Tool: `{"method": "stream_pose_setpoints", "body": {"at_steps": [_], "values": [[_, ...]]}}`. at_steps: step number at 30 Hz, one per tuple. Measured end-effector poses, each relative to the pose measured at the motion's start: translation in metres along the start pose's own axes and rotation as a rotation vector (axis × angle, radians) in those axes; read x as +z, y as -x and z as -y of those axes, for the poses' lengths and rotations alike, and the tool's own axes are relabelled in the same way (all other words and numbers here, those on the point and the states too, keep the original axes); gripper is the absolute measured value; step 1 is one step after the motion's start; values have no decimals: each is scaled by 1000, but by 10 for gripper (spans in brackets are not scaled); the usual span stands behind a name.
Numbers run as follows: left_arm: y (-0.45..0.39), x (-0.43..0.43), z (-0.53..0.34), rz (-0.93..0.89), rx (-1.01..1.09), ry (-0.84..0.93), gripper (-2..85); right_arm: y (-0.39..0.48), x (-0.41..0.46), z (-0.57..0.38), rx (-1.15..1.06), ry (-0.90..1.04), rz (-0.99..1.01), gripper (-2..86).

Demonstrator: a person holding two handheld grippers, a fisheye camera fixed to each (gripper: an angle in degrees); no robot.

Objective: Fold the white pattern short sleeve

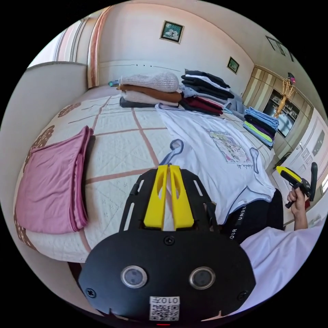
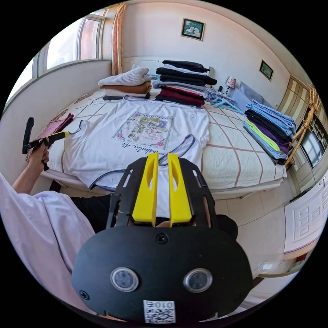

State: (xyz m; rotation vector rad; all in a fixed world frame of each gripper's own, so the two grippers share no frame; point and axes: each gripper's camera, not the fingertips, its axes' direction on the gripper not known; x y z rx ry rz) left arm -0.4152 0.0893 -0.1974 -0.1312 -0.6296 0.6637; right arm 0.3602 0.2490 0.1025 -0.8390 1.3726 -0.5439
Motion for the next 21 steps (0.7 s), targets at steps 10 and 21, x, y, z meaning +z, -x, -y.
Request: {"method": "stream_pose_setpoints", "body": {"at_steps": [10, 21], "values": [[-227, -1, 30, 0, 768, 12, 14, -17, -1, -1, -6, 10, 16, 63], [-150, -5, 16, -141, 577, 66, 35, -39, 7, 9, -47, -2, 216, 63]]}}
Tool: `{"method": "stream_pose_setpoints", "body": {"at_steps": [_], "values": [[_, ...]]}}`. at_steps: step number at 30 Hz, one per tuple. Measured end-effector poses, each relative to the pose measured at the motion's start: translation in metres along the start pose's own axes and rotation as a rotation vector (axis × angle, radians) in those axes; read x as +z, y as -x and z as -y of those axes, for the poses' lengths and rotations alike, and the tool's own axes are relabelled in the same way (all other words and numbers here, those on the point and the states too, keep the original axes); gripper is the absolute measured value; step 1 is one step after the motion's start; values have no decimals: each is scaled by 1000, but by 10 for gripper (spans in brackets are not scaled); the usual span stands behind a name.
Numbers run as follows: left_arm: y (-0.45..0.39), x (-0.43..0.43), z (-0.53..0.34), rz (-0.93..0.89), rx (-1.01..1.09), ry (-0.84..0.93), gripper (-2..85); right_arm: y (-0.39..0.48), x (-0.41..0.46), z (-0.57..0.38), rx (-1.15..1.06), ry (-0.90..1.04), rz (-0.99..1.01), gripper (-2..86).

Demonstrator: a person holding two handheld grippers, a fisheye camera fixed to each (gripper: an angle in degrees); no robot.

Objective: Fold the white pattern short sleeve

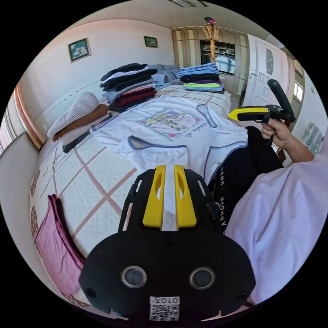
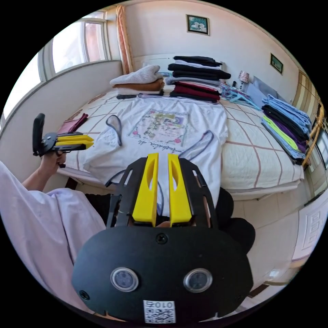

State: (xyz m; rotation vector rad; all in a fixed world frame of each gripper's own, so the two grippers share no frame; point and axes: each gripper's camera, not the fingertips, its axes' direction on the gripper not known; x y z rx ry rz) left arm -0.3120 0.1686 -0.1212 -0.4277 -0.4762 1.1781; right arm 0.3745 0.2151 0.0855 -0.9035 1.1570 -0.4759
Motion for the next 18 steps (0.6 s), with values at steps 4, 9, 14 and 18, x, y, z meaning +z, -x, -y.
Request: {"method": "stream_pose_setpoints", "body": {"at_steps": [4, 9, 14, 18], "values": [[36, 3, 15, 69, 37, 11, 29, 33, 16, 22, -198, -16, 117, 69], [61, 26, 64, -14, 144, -9, 19, 79, 50, 56, -461, 32, 176, 76], [70, 79, 114, -75, 201, 91, 15, 87, 77, 82, -516, 78, 193, 76], [81, 112, 130, -123, 91, 197, 15, 77, 114, 91, -480, 195, 169, 75]]}}
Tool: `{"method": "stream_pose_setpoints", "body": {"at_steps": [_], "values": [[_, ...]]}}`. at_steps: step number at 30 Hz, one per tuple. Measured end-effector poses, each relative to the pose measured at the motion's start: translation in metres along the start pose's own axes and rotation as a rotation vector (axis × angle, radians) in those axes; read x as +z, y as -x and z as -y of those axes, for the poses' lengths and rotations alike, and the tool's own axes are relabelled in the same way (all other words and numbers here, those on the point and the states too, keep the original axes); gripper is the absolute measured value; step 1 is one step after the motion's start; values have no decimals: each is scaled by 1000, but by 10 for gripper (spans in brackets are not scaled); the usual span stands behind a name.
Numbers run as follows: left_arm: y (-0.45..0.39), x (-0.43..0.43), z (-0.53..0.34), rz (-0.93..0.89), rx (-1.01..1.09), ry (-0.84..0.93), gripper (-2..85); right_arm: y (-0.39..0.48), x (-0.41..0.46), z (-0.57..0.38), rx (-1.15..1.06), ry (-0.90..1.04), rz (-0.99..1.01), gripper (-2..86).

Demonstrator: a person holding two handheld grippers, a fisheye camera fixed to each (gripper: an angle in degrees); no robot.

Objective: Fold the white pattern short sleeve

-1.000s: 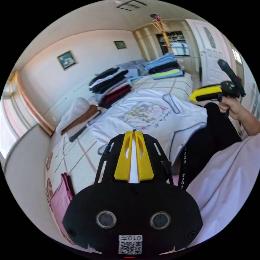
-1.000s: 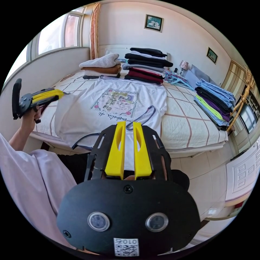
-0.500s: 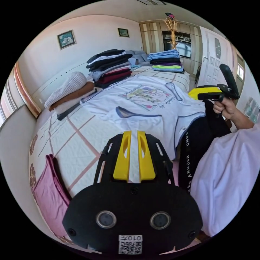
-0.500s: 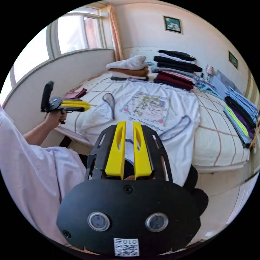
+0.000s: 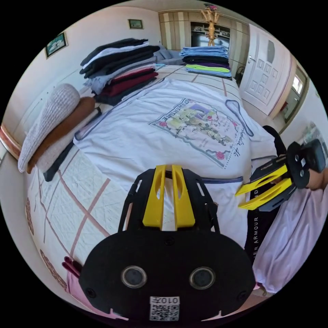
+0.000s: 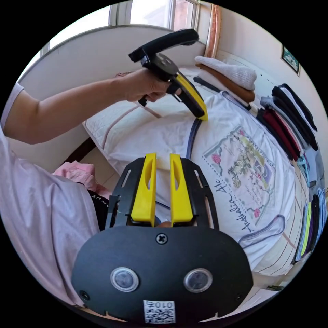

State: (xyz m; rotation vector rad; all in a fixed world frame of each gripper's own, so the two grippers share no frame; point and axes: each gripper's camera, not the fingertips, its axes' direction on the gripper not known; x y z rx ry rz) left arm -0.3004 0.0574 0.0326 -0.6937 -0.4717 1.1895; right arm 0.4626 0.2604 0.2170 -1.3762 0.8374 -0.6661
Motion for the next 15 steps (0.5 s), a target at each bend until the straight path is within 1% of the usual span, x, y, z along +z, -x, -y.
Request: {"method": "stream_pose_setpoints", "body": {"at_steps": [2, 4, 6, 8, 9, 10, 12, 13, 14, 15], "values": [[4, 3, -1, -47, -58, -21, 13, -7, -4, -3, 36, -41, 37, 74], [-1, -9, -4, -38, -72, -34, 14, -10, -9, -3, 60, -34, 53, 74], [-14, -40, -13, 30, -84, -130, 14, -7, -21, -7, 75, -68, 32, 75], [-41, -84, -31, 123, -89, -290, 13, -6, -26, -12, 95, -96, 16, 75], [-48, -89, -34, 126, -86, -306, 12, -8, -21, -14, 110, -66, 0, 75], [-61, -87, -36, 101, -47, -292, 14, -9, -17, -14, 110, -43, -7, 75], [-79, -63, -34, 64, 35, -139, 22, -15, -23, -22, 129, -57, 1, 74], [-92, -53, -37, 106, 42, -51, 30, -17, -30, -24, 138, -70, -6, 75], [-110, -65, -50, 184, 61, -107, 37, -21, -48, -33, 137, -101, -36, 76], [-121, -77, -58, 213, 74, -167, 40, -24, -67, -45, 127, -116, -86, 78]]}}
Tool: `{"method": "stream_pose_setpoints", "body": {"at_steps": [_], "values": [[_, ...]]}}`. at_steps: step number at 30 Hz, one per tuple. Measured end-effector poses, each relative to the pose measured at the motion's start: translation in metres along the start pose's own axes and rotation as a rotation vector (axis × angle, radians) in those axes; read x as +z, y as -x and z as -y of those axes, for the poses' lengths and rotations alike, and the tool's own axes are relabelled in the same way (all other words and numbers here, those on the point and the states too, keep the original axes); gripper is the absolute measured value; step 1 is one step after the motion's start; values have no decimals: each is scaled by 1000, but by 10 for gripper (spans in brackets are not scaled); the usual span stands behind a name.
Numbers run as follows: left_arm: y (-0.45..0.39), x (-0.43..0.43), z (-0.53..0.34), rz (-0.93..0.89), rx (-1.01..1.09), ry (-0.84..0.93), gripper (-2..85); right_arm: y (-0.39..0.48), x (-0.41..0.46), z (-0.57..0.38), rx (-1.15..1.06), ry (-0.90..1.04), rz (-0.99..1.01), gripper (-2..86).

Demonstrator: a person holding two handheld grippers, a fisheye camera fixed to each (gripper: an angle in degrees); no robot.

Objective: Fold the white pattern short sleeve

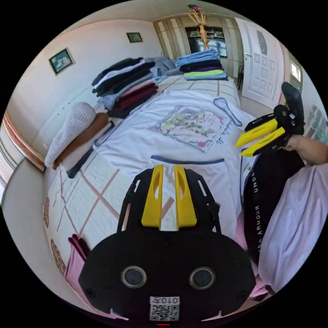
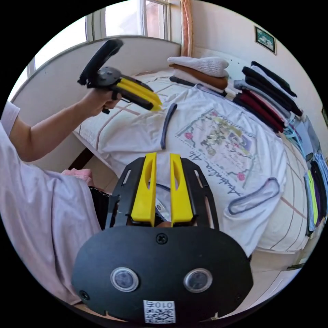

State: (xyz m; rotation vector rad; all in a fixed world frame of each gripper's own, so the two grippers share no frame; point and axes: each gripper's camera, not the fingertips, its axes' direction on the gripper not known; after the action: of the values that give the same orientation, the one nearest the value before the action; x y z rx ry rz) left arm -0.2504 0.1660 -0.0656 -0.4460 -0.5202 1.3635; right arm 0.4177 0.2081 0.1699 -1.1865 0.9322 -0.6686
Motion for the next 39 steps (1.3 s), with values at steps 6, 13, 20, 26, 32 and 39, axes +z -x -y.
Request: {"method": "stream_pose_setpoints", "body": {"at_steps": [6, 13, 20, 26, 32, 39], "values": [[-111, -76, -57, 55, 403, -106, 66, -34, -52, -87, -41, 148, -100, 96], [-209, -57, -101, 110, 699, 52, 91, -24, -65, -127, -3, 195, -104, 103], [-263, -33, -93, 77, 855, 7, 92, 4, -45, -116, -18, 180, -93, 108], [-285, 4, -94, 97, 907, 20, 76, 13, -42, -114, 9, 157, -75, 110], [-286, 21, -95, 195, 856, 15, 33, 24, -47, -119, 10, 160, -97, 110], [-245, 9, -73, -39, 729, 34, 1, 57, -43, -117, -162, 230, -238, 102]]}}
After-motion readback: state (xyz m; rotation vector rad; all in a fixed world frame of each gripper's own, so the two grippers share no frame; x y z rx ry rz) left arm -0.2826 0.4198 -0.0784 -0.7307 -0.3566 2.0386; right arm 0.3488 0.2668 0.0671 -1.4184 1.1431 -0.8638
